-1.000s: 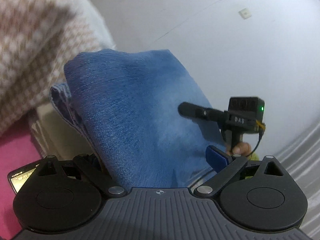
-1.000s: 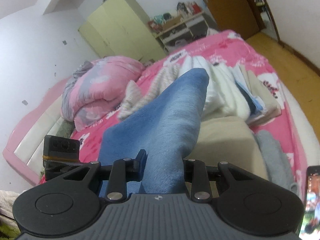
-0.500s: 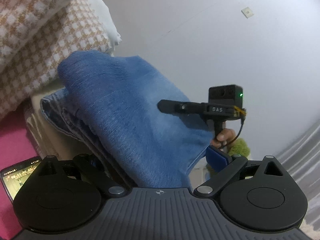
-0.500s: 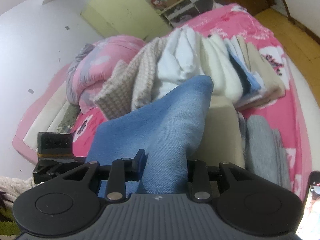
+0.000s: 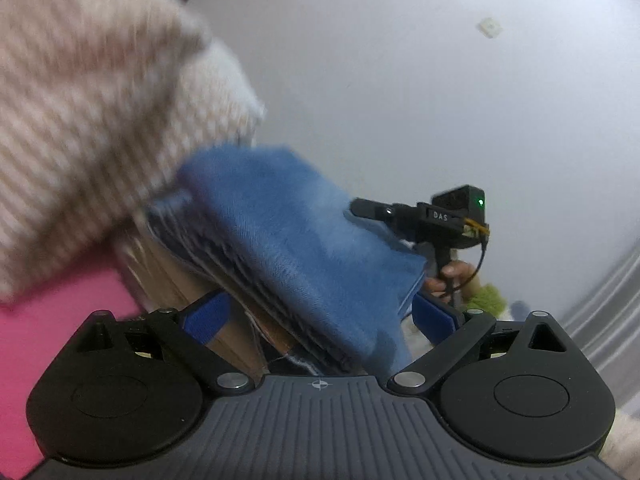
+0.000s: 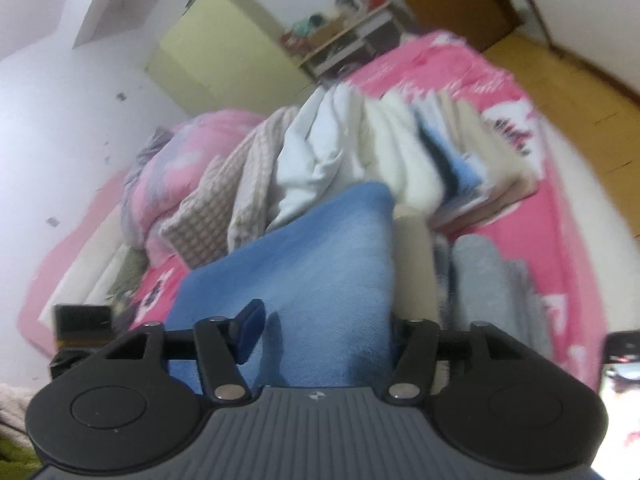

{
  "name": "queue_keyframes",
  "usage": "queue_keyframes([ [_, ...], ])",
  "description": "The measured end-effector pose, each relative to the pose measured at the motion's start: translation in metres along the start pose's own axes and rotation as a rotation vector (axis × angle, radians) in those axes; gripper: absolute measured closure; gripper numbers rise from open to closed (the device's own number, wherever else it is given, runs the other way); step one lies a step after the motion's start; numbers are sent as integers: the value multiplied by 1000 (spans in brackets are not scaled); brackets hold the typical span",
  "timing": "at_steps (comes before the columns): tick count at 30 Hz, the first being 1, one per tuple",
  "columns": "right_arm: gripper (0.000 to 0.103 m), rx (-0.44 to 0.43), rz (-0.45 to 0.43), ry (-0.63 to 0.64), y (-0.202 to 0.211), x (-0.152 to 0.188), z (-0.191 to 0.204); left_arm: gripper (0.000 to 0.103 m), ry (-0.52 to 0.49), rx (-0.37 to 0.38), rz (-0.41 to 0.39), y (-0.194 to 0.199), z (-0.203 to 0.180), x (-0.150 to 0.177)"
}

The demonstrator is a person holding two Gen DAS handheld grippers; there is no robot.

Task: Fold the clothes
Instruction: 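Lift the jeans bundle with both grippers and carry it to the clothes stack, then lower the jeans bundle onto the folded clothes stack and open both grippers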

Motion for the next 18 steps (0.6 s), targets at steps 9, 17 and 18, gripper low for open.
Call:
queue_keyframes([
  [9, 17, 282, -402, 188, 92, -6, 62, 4, -262, -66, -82, -3, -33, -30],
  [17, 35, 541, -350, 280, 10, 49, 30, 4, -413, -277, 57, -74, 23, -12],
  [18, 35, 520, -372, 233, 4, 56, 20, 3, -426, -278, 65, -74, 24, -9],
])
Point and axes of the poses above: each gripper's, at about its wrist camera, not at the fingertips, and y roughly against the way its jaws point, z to its left, x to its underside, the point moved 10 cm from there along -y, roughly the way its jaws point, and after that the axes turned 11 degrees about x, right-handed, at the moved point
